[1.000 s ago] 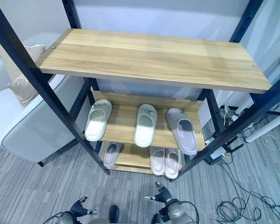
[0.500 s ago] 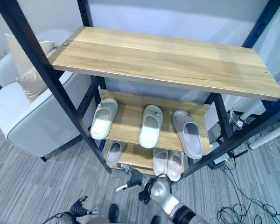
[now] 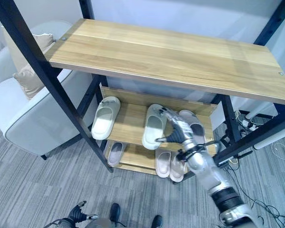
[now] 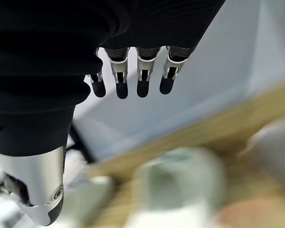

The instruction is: Arrange the slippers neatly on the shoe rack.

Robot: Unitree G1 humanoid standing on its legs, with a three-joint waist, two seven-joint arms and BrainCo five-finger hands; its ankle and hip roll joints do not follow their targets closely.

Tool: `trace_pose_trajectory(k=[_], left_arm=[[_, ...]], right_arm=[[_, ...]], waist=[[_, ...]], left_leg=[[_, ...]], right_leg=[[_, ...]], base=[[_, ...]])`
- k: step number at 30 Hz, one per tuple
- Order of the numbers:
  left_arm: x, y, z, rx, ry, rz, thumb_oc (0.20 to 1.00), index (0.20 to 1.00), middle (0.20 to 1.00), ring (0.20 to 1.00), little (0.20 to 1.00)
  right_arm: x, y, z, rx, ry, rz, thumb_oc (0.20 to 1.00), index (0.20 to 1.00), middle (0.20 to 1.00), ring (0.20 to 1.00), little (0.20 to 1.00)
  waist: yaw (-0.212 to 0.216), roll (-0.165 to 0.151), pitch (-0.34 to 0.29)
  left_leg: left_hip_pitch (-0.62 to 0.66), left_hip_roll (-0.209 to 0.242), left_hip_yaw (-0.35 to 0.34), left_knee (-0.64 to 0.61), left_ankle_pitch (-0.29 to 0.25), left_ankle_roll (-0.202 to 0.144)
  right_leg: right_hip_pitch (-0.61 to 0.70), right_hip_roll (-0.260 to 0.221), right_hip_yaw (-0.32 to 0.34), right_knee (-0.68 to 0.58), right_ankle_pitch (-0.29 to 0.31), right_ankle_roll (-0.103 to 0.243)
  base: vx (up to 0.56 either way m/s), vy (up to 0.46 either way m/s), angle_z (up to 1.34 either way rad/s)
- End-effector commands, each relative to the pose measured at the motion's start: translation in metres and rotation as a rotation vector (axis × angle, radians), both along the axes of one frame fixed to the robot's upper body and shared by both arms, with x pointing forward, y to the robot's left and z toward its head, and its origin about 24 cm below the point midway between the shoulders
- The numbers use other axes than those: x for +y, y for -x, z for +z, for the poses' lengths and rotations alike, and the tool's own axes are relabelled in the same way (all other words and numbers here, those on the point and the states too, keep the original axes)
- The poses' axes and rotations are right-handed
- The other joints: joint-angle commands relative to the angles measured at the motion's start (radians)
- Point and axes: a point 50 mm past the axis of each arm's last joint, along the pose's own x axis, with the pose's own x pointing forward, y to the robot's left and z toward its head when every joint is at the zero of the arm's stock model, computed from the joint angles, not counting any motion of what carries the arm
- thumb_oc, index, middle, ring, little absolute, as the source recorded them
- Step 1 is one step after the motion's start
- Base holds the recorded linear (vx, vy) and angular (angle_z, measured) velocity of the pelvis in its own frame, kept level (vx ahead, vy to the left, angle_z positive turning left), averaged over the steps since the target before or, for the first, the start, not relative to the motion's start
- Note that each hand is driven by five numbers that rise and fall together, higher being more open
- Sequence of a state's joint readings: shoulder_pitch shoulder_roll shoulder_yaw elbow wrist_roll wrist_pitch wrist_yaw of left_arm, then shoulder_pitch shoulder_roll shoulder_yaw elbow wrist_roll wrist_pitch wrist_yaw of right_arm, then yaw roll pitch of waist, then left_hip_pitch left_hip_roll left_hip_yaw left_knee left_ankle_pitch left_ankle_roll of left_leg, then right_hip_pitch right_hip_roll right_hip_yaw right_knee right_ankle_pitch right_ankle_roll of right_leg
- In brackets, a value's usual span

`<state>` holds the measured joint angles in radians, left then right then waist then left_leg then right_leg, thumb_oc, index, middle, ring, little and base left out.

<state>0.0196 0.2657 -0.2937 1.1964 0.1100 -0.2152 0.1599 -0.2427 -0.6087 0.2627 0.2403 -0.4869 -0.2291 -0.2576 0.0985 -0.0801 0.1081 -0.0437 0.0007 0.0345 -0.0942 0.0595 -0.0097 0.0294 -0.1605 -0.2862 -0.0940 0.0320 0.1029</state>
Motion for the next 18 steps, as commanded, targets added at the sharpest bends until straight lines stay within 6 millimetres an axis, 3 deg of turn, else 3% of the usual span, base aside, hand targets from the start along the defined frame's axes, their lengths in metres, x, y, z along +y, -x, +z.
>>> trace_pose_trajectory(k=[1,4,8,13,15,18], left_arm=[[-0.014,-0.014,0.0,-0.019,0.001,-0.073,1.0,1.0,1.0,1.0,1.0],[-0.015,-0.021,0.002,-0.042,0.001,-0.073,1.0,1.0,1.0,1.0,1.0],[-0.018,-0.027,0.003,-0.063,0.005,-0.074,1.0,1.0,1.0,1.0,1.0],[-0.024,-0.043,0.009,-0.121,0.012,-0.091,1.0,1.0,1.0,1.0,1.0],[-0.025,-0.053,0.013,-0.153,0.016,-0.087,1.0,1.0,1.0,1.0,1.0],[-0.026,-0.061,0.017,-0.183,0.012,-0.087,1.0,1.0,1.0,1.0,1.0]], right_arm=[[0.013,-0.02,0.029,-0.184,-0.012,-0.032,1.0,1.0,1.0,1.0,1.0],[0.0,-0.03,0.031,-0.184,-0.001,-0.112,1.0,1.0,1.0,1.0,1.0],[-0.003,-0.039,0.031,-0.173,-0.05,-0.152,1.0,1.0,1.0,1.0,1.0],[-0.002,-0.055,0.05,-0.22,-0.069,-0.158,1.0,1.0,1.0,1.0,1.0],[-0.01,-0.065,0.062,-0.251,0.038,-0.207,1.0,1.0,1.0,1.0,1.0],[-0.015,-0.071,0.074,-0.281,0.053,-0.238,1.0,1.0,1.0,1.0,1.0]], waist=[[0.014,0.018,0.02],[0.021,0.017,0.032],[0.027,0.018,0.044],[0.05,0.014,0.074],[0.059,0.009,0.091],[0.066,0.008,0.103]], left_leg=[[0.012,0.005,0.023,0.007,-0.079,-0.019],[-0.011,0.003,0.015,0.007,-0.072,-0.02],[-0.036,0.003,0.011,0.007,-0.063,-0.022],[-0.101,-0.001,-0.014,0.009,-0.042,-0.027],[-0.134,-0.003,-0.02,0.007,-0.03,-0.034],[-0.155,-0.004,-0.028,0.007,-0.023,-0.039]], right_leg=[[0.047,-0.018,-0.031,0.045,-0.063,0.066],[0.031,-0.019,-0.035,0.041,-0.056,0.065],[0.013,-0.018,-0.038,0.035,-0.05,0.065],[-0.031,-0.022,-0.056,0.031,-0.036,0.067],[-0.058,-0.024,-0.066,0.032,-0.027,0.068],[-0.072,-0.027,-0.075,0.031,-0.023,0.069]], base=[[0.0,0.0,0.0],[-0.02,-0.005,0.06],[-0.03,0.001,0.1],[-0.03,0.01,0.15],[-0.03,0.026,0.13],[-0.02,0.009,0.18]])
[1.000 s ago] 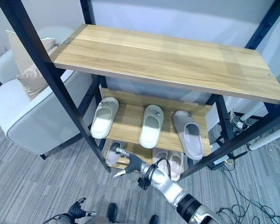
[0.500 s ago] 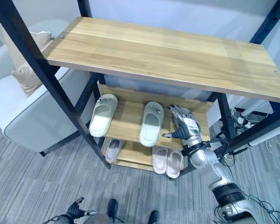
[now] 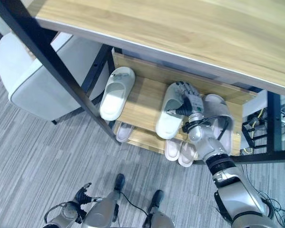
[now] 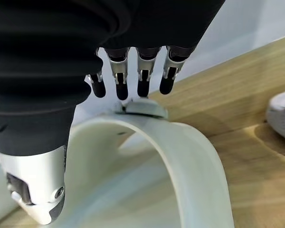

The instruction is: Arrange the slippers neatly on the shoe rack.

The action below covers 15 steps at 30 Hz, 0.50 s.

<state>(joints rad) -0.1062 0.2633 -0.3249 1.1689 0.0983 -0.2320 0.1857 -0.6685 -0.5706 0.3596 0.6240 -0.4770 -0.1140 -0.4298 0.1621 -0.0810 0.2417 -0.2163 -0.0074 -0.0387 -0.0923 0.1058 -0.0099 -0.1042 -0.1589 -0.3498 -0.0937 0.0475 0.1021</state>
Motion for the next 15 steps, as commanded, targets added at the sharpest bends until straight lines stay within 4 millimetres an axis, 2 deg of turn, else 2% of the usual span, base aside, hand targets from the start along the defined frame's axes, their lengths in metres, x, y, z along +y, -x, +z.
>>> trace_pose_trajectory(k=[1,10,11,13,14,15], left_arm=[[-0.015,-0.006,-0.001,-0.022,0.006,-0.032,1.0,1.0,1.0,1.0,1.0],[-0.016,-0.015,0.003,-0.061,0.003,-0.015,1.0,1.0,1.0,1.0,1.0],[-0.017,-0.015,0.004,-0.063,0.004,-0.016,1.0,1.0,1.0,1.0,1.0],[-0.017,-0.017,0.005,-0.07,0.006,-0.01,1.0,1.0,1.0,1.0,1.0],[-0.017,-0.017,0.005,-0.071,0.007,-0.009,1.0,1.0,1.0,1.0,1.0],[-0.018,-0.018,0.005,-0.074,0.009,-0.008,1.0,1.0,1.0,1.0,1.0]], right_arm=[[-0.012,-0.002,0.029,-0.119,0.039,-0.035,1.0,1.0,1.0,1.0,1.0],[-0.028,-0.012,0.038,-0.126,0.021,-0.134,1.0,1.0,1.0,1.0,1.0],[-0.03,-0.013,0.036,-0.119,0.014,-0.145,0.878,0.878,0.878,0.878,0.878],[-0.03,-0.015,0.037,-0.112,0.008,-0.156,0.561,0.561,0.561,0.561,0.561],[-0.03,-0.015,0.037,-0.108,0.009,-0.159,0.354,0.354,0.354,0.354,0.354],[-0.031,-0.016,0.035,-0.1,0.009,-0.163,0.2,0.2,0.2,0.2,0.2]], waist=[[0.005,0.007,-0.027],[0.02,0.004,-0.01],[0.021,0.004,-0.009],[0.022,0.003,-0.008],[0.022,0.003,-0.008],[0.023,0.003,-0.008]], left_leg=[[0.012,0.004,0.044,0.005,-0.069,-0.04],[-0.019,-0.001,0.033,0.005,-0.06,-0.05],[-0.022,0.0,0.032,0.005,-0.059,-0.051],[-0.027,-0.001,0.03,0.005,-0.058,-0.053],[-0.029,0.0,0.029,0.005,-0.058,-0.053],[-0.029,-0.001,0.028,0.005,-0.058,-0.054]], right_leg=[[0.058,-0.028,-0.013,0.031,-0.037,0.07],[0.039,-0.032,-0.033,0.027,-0.029,0.072],[0.038,-0.032,-0.035,0.028,-0.03,0.072],[0.035,-0.032,-0.038,0.03,-0.031,0.072],[0.035,-0.032,-0.039,0.03,-0.032,0.071],[0.034,-0.031,-0.04,0.03,-0.032,0.071]], base=[[0.0,0.0,0.0],[0.0,0.0,0.04],[0.0,-0.003,0.12],[-0.01,-0.003,0.09],[0.0,0.002,0.06],[0.0,0.001,0.04]])
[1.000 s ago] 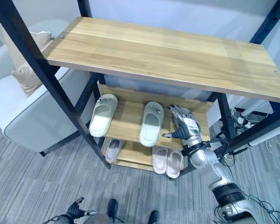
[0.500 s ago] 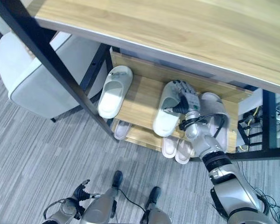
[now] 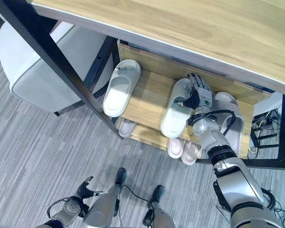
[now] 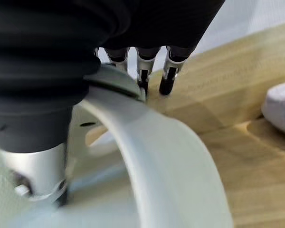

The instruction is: Arrange the slippers neatly on the shoe rack.

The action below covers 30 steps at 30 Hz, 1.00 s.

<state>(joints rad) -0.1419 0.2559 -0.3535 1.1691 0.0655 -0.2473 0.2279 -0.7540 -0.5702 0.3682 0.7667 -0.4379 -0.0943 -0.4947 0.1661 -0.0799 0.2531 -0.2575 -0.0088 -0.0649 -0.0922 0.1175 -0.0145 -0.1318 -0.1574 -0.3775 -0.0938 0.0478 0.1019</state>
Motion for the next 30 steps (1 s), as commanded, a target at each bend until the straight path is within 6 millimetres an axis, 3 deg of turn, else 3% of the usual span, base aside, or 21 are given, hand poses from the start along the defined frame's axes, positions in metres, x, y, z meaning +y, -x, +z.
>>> trace_pose_trajectory(k=[1,7,16,17,21,30], left_arm=[[-0.012,-0.003,-0.001,-0.01,0.011,-0.014,1.0,1.0,1.0,1.0,1.0],[-0.013,-0.004,-0.001,-0.014,0.01,-0.021,1.0,1.0,1.0,1.0,1.0],[-0.018,-0.011,0.002,-0.045,0.035,0.016,1.0,1.0,1.0,1.0,1.0],[-0.014,-0.021,0.007,-0.067,0.038,0.059,1.0,1.0,1.0,1.0,1.0],[-0.007,-0.002,-0.002,-0.014,0.049,0.108,1.0,1.0,1.0,1.0,1.0],[0.001,0.0,-0.002,-0.002,0.043,0.119,1.0,1.0,1.0,1.0,1.0]], right_arm=[[-0.015,-0.005,0.03,-0.077,0.041,-0.051,0.2,0.2,0.2,0.2,0.2],[-0.011,-0.005,0.032,-0.099,0.036,-0.044,0.2,0.2,0.2,0.2,0.2],[0.006,0.002,0.063,-0.313,-0.004,-0.034,0.2,0.2,0.2,0.2,0.2],[0.015,0.002,0.07,-0.334,-0.017,0.001,0.2,0.2,0.2,0.2,0.2],[0.017,-0.001,0.072,-0.329,-0.096,0.018,0.2,0.2,0.2,0.2,0.2],[0.029,-0.004,0.068,-0.298,-0.146,0.072,0.2,0.2,0.2,0.2,0.2]], waist=[[0.019,0.001,-0.02],[0.017,0.001,-0.015],[0.018,0.01,-0.011],[0.011,0.003,-0.013],[0.028,-0.002,-0.017],[0.047,-0.015,-0.017]], left_leg=[[0.012,0.001,0.053,0.005,-0.069,-0.05],[0.01,0.002,0.052,0.005,-0.069,-0.05],[0.009,-0.003,0.046,0.009,-0.073,-0.046],[0.011,-0.003,0.049,0.007,-0.077,-0.047],[0.005,-0.006,0.043,0.007,-0.078,-0.044],[-0.003,-0.013,0.03,0.005,-0.077,-0.043]], right_leg=[[0.062,-0.032,-0.014,0.029,-0.033,0.07],[0.057,-0.032,-0.014,0.03,-0.032,0.07],[0.056,-0.04,-0.013,0.033,-0.032,0.069],[0.055,-0.039,-0.012,0.033,-0.03,0.071],[0.053,-0.04,-0.02,0.034,-0.029,0.07],[0.055,-0.042,-0.035,0.033,-0.025,0.073]], base=[[0.0,0.0,0.0],[0.0,0.0,0.0],[0.0,0.005,0.0],[0.01,0.012,0.07],[0.0,0.003,0.01],[0.0,0.01,0.02]])
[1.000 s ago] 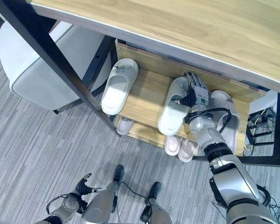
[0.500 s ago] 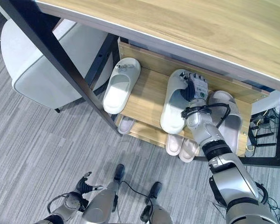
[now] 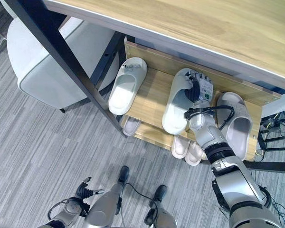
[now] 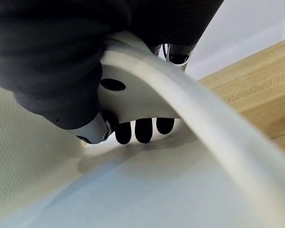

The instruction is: Arrange the slippers neatly on the shoe rack.

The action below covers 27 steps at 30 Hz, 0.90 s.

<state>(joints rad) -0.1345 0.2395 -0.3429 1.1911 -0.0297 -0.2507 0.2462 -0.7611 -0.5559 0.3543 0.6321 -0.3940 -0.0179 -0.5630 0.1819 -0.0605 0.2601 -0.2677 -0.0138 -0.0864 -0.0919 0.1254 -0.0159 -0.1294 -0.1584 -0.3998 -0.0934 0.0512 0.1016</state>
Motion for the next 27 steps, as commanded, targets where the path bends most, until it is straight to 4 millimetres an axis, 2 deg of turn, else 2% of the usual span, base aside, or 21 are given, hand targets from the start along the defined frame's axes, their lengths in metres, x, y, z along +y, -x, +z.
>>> trace_pose_trajectory(k=[1,8,13,26,27], left_arm=[[0.001,-0.007,0.002,-0.006,-0.003,0.014,1.0,1.0,1.0,1.0,1.0],[0.002,-0.019,0.007,-0.033,0.005,0.021,1.0,1.0,1.0,1.0,1.0],[0.001,-0.024,0.01,-0.043,0.009,0.014,1.0,1.0,1.0,1.0,1.0],[0.004,-0.02,0.007,-0.021,-0.001,0.025,1.0,1.0,1.0,1.0,1.0],[0.003,-0.021,0.008,-0.025,0.001,0.025,1.0,1.0,1.0,1.0,1.0]], right_arm=[[0.018,-0.004,0.041,-0.157,-0.071,0.085,0.2,0.2,0.2,0.2,0.2],[0.042,-0.005,0.019,-0.087,-0.127,0.14,0.2,0.2,0.2,0.2,0.2],[0.05,-0.007,0.017,-0.069,-0.116,0.159,0.2,0.2,0.2,0.2,0.2],[0.043,-0.012,0.02,-0.073,-0.157,0.118,0.2,0.2,0.2,0.2,0.2],[0.044,-0.012,0.02,-0.074,-0.166,0.114,0.881,0.881,0.881,0.881,0.881]], waist=[[0.032,-0.037,-0.023],[0.036,-0.053,-0.01],[0.038,-0.06,-0.009],[0.043,-0.066,-0.016],[0.044,-0.065,-0.017]], left_leg=[[0.007,-0.008,0.05,0.005,-0.085,-0.041],[0.001,-0.007,0.052,0.008,-0.087,-0.039],[0.004,-0.006,0.055,0.01,-0.093,-0.039],[0.0,-0.015,0.045,0.005,-0.095,-0.036],[0.0,-0.016,0.043,0.005,-0.095,-0.035]], right_leg=[[0.052,-0.041,-0.014,0.034,-0.029,0.073],[0.043,-0.044,-0.015,0.048,-0.03,0.073],[0.042,-0.044,-0.012,0.05,-0.033,0.071],[0.038,-0.048,-0.022,0.054,-0.03,0.073],[0.037,-0.049,-0.024,0.055,-0.03,0.073]], base=[[0.01,0.018,0.06],[0.0,0.01,0.08],[0.0,0.0,0.0],[0.01,0.006,0.01],[0.0,0.034,0.11]])
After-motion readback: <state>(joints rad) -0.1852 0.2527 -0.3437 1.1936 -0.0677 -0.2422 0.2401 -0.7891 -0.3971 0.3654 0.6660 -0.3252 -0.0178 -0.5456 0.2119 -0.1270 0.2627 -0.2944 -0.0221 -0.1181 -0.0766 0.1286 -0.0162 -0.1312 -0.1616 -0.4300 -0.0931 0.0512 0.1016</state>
